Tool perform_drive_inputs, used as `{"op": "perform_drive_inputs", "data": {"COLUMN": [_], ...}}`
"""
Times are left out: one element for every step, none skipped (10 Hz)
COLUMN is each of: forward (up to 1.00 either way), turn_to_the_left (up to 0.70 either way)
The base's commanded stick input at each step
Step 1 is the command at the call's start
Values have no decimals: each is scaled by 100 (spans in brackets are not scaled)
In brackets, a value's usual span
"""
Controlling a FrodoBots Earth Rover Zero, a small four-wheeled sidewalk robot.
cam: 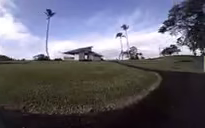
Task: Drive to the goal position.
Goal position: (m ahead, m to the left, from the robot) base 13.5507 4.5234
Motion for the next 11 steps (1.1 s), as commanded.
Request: {"op": "perform_drive_inputs", "data": {"forward": [0, 0, 0, 0, 0, 0, 2, 49, 70, 70, 70], "turn_to_the_left": [-45, -45, -45, -45, -45, -45, -44, -14, 0, 0, 0]}}
